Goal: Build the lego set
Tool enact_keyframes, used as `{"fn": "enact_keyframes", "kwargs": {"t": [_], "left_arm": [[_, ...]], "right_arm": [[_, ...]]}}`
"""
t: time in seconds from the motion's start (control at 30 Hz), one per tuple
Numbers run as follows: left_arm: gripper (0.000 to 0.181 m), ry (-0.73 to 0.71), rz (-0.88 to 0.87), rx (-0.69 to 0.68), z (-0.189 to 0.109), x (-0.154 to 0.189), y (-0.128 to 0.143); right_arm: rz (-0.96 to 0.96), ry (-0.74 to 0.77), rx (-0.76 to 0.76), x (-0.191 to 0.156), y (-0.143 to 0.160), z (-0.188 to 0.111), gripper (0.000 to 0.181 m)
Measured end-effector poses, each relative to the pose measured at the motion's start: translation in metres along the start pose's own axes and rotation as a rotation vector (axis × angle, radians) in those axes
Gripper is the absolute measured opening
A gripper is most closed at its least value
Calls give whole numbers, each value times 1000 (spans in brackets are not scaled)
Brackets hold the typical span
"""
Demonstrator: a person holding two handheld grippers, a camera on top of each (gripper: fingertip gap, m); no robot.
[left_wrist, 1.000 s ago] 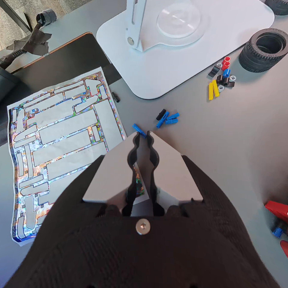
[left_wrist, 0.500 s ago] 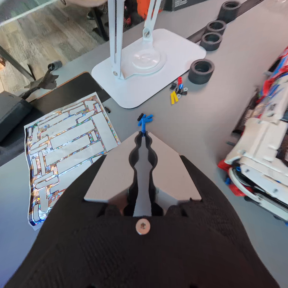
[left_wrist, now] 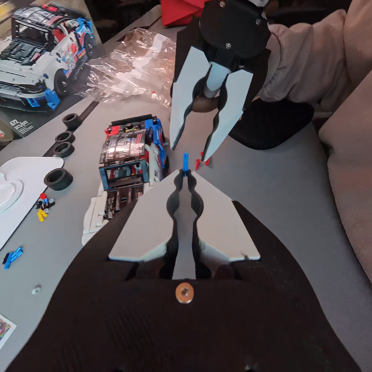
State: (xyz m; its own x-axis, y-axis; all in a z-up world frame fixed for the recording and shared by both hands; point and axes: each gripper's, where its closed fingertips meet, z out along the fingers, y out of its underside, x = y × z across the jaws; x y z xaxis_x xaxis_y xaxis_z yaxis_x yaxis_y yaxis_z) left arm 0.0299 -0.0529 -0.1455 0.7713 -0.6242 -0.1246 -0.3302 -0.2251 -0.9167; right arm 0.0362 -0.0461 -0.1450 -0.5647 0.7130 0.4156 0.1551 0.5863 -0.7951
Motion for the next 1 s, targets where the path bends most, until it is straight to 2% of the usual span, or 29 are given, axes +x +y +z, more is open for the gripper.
{"fn": "enact_keyframes", "kwargs": {"t": [0.03,0.13,0.27,0.33,0.4,0.5,0.57,0.63,0.73,0.83,1.0], "left_arm": [[2,20,15,-16,4,7,1],[2,58,24,-26,14,20,1],[5,90,-10,7,19,23,-2],[9,-10,-40,0,15,-7,3],[13,-187,-131,-6,3,-64,18],[18,-432,-340,-129,-19,-160,77],[21,-493,-425,-223,-24,-203,111],[20,-537,-427,-293,-24,-234,131],[20,-524,-395,-396,-14,-257,149],[18,-500,-358,-469,-7,-266,158],[13,-476,-359,-486,-5,-270,161]], "right_arm": [[-34,1,-16,-3,0,0,25],[-80,-45,-70,-17,7,0,3],[20,-92,-67,-27,17,-13,2],[97,-145,-157,-37,42,-25,2],[156,-220,-292,-55,75,-35,2],[215,-257,-398,-70,103,-40,2],[244,-272,-439,-73,112,-41,2],[266,-270,-481,-72,121,-41,2],[286,-285,-506,-72,128,-40,2],[297,-286,-500,-72,129,-41,2],[327,-286,-462,-70,129,-41,6]]}}
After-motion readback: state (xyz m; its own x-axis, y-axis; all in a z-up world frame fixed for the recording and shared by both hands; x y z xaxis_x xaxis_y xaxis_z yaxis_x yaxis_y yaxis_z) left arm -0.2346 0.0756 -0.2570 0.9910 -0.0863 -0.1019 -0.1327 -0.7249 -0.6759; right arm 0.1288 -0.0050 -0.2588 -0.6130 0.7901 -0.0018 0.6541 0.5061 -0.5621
